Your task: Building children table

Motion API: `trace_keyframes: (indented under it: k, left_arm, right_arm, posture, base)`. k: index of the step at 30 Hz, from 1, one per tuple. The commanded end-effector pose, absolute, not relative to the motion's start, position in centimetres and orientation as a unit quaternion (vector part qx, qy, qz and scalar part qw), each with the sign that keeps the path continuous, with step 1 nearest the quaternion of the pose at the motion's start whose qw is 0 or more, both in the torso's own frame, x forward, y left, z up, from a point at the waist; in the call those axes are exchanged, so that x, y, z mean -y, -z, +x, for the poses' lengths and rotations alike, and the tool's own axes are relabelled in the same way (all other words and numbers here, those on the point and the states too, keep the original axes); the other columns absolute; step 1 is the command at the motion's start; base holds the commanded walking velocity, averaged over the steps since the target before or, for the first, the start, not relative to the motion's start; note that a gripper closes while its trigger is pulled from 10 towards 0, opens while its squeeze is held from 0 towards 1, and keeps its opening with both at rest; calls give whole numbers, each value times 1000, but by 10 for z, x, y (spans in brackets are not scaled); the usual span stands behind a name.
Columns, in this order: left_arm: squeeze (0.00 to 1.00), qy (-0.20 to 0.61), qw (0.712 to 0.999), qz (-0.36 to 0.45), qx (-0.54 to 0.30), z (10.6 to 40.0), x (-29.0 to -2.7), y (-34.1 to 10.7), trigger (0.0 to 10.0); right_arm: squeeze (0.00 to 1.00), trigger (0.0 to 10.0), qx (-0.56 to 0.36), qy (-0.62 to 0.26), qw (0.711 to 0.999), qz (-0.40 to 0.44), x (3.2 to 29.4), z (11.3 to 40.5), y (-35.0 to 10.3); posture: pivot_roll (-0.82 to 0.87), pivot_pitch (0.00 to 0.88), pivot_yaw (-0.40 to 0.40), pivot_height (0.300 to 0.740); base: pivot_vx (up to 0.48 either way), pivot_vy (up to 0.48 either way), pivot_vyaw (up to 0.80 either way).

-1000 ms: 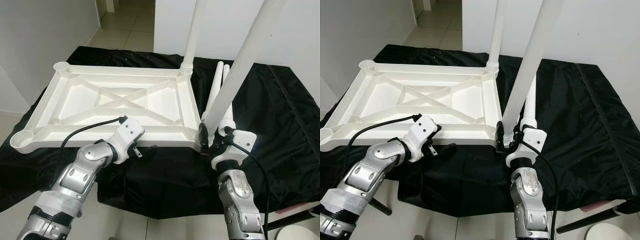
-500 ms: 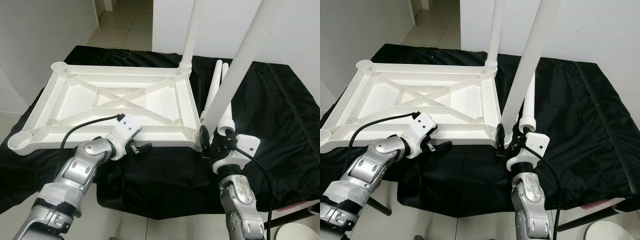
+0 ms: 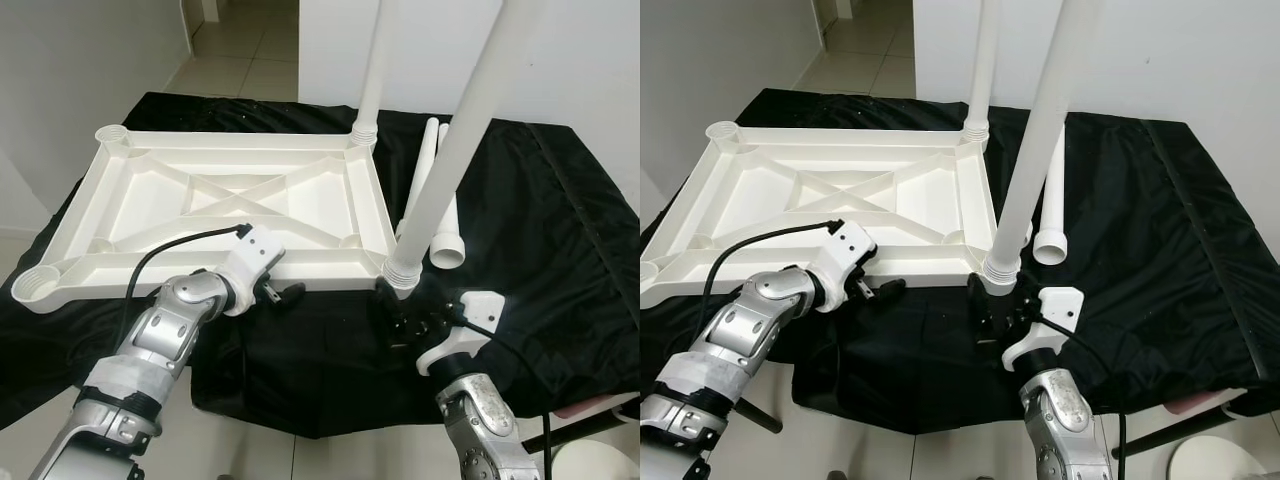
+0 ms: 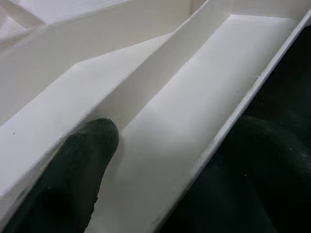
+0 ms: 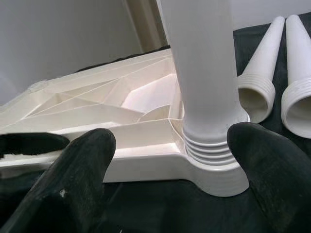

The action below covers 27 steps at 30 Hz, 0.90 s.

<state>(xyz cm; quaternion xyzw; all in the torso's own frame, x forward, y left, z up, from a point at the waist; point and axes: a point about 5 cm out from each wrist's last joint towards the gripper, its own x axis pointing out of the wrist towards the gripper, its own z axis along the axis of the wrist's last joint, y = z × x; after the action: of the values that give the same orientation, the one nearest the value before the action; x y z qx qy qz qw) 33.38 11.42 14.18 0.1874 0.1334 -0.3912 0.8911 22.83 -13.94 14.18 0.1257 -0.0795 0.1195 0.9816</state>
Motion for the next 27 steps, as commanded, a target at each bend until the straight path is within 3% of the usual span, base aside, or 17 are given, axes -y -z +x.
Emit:
trace_keyframes:
  k: [1, 11, 22, 27]
  left_arm:
    - [0, 285, 925, 211, -134, 348, -130, -143, 10000]
    - [0, 228, 941, 221, -121, 367, -132, -153, 10000]
    - [0, 179, 952, 228, -96, 388, -115, -165, 10000]
    - [0, 113, 961, 236, -89, 397, -112, -170, 10000]
  right_arm:
    - [0, 10000, 81, -110, 983, 127, 146, 229, -142]
    - [0, 10000, 83, -110, 982, 128, 143, 233, -143]
    - [0, 10000, 82, -114, 982, 127, 138, 236, -143]
    - [0, 10000, 84, -106, 983, 126, 139, 237, -143]
  posture:
    - [-41, 88, 15, 740]
    - [-38, 88, 16, 740]
    - [-47, 84, 24, 740]
    - [-53, 85, 29, 740]
  base:
    - [0, 0, 0]
    - [0, 0, 0]
    - [0, 0, 0]
    - [0, 0, 0]
